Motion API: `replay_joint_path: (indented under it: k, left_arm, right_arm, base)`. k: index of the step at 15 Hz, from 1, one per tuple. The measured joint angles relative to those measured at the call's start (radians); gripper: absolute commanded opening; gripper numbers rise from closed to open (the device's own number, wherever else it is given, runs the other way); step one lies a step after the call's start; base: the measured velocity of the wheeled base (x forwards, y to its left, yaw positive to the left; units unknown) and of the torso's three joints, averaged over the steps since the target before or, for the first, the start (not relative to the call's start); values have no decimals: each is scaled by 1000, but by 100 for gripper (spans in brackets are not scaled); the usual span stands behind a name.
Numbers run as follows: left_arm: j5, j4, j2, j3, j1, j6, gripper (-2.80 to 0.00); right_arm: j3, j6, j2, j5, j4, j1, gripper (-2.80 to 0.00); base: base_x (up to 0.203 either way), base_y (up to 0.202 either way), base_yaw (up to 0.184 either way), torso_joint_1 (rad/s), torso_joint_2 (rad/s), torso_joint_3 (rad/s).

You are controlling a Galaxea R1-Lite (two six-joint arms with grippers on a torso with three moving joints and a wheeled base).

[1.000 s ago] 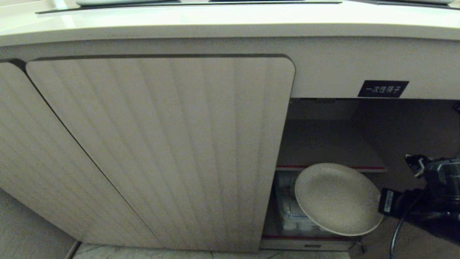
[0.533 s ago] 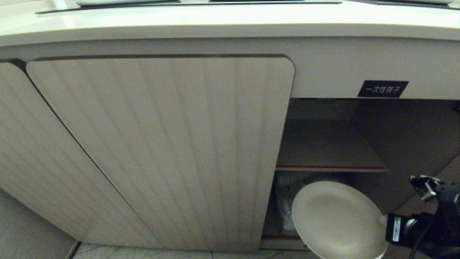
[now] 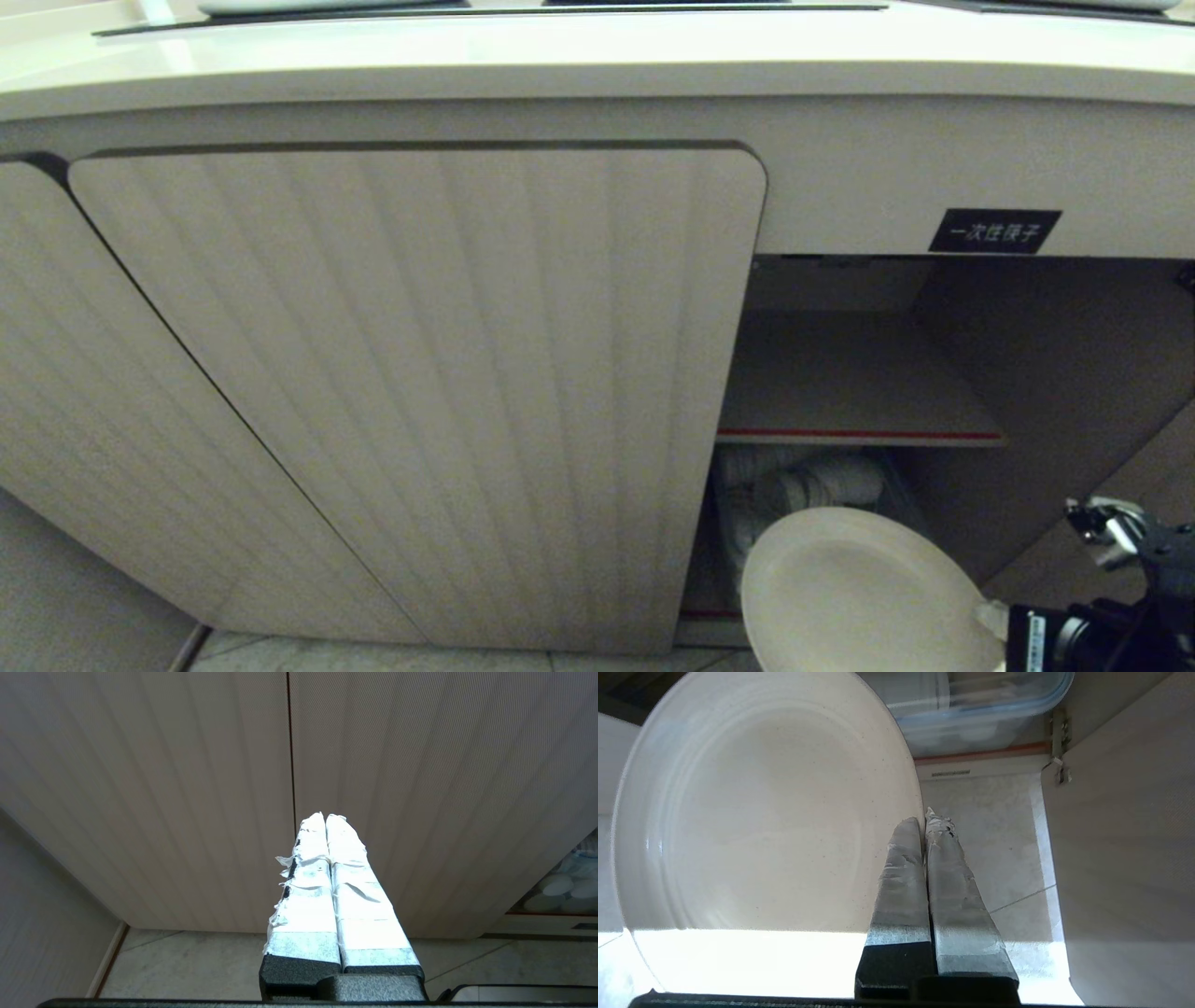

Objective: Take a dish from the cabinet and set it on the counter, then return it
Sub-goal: Place it on the table

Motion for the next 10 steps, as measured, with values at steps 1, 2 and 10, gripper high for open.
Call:
replay_joint_path:
  k: [1,2,10]
  left_arm:
    - [0,0,0,0,0,0,-280]
    - [0,0,0,0,0,0,-280]
    - [0,0,0,0,0,0,-280]
  right_arm:
    - [5,8,-1,1,-1,5,-280]
    - [7,10,-3,1,0,7,-280]
    - [78,6,-73,3,13,48,-280]
  base:
    - [0,0,0,0,0,0]
    - [0,0,0,0,0,0]
    - [0,0,0,0,0,0]
